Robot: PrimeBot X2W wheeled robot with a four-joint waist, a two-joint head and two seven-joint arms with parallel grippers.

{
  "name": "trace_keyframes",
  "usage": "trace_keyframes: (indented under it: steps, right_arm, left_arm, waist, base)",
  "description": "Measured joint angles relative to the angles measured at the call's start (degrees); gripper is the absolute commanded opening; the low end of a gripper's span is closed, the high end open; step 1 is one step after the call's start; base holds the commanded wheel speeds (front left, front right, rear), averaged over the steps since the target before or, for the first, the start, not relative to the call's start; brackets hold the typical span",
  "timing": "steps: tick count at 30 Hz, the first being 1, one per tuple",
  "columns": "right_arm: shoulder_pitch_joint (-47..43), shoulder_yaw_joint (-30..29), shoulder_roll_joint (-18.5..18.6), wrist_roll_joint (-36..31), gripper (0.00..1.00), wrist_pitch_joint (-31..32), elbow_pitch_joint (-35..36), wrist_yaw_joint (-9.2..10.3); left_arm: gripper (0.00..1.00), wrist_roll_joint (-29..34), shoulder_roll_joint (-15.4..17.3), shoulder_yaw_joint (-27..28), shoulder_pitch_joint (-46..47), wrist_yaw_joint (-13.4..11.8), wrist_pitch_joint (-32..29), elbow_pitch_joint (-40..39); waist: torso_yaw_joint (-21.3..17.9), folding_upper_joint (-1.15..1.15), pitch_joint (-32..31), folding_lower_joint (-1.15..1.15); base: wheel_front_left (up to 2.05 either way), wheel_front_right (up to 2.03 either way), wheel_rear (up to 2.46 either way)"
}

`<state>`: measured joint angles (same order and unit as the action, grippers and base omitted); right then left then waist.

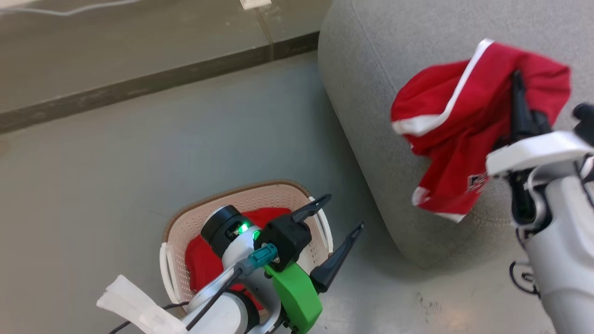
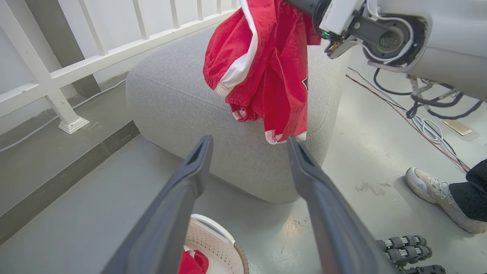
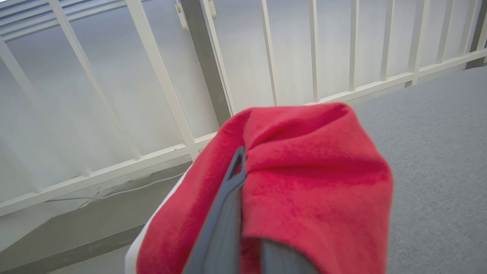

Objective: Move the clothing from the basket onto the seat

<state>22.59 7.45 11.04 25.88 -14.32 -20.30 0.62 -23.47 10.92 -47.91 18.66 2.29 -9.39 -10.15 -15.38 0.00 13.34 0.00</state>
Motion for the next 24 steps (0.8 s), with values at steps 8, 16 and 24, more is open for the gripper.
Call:
trace_keyframes:
  steps: [8,16,24]
  right_arm:
    - [7.54,-2.68,2.90,0.42,0.00,-0.01,-2.41,-0.08]
    - [16.02,-5.43,7.72,0.29,0.00,-0.03,-6.22,-0.11]
    - [22.73,-8.88,12.49,0.25,0.00,-0.10,-9.42,-0.04]
  left_arm:
    - [1.00,0.15,-0.01,-0.37,2.26,0.80,-1.16,-0.18]
    - [1.00,0.13,-0.71,-1.36,3.81,1.80,-1.53,0.33]
    - [1.00,0.16,-1.14,-2.20,5.05,2.22,-2.25,-0.42]
  waist:
    - [-1.30,0.00,3.82,0.00]
    - [0.11,0.00,6.06,0.00]
    - [2.23,0.00,8.58,0.00]
  base:
    - [0.00,0.00,0.00]
    - [0.00,0.00,0.00]
    - [0.00,0.00,0.00]
